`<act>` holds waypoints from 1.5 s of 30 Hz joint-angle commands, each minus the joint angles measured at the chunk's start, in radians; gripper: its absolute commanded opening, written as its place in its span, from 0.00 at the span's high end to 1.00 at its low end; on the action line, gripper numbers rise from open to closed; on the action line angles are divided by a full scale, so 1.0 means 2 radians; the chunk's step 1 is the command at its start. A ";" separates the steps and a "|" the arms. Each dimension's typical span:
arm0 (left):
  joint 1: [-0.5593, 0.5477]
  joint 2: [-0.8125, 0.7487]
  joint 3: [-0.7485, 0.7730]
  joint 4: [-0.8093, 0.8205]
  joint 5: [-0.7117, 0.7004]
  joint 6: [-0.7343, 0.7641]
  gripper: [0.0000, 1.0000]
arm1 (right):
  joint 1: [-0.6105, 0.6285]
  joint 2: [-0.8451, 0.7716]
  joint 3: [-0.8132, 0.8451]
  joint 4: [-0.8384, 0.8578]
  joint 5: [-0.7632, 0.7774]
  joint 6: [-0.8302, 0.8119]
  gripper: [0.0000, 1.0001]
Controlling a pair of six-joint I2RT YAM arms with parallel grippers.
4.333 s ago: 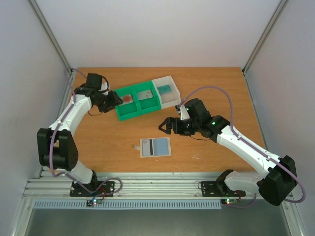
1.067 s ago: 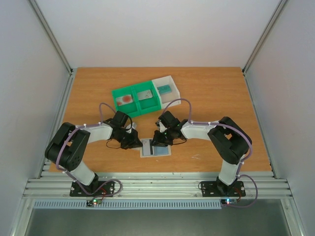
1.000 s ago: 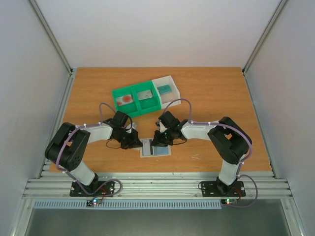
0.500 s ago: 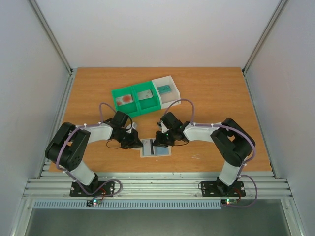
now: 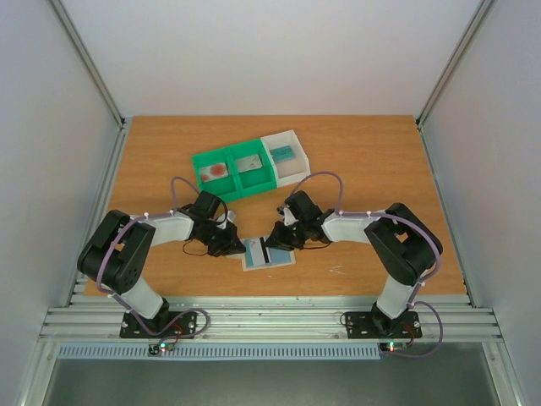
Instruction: Take the credit cards out of the card holder
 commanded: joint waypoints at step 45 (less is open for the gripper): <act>-0.004 -0.063 0.015 -0.033 -0.038 0.000 0.72 | -0.034 -0.118 -0.075 0.002 0.006 -0.001 0.99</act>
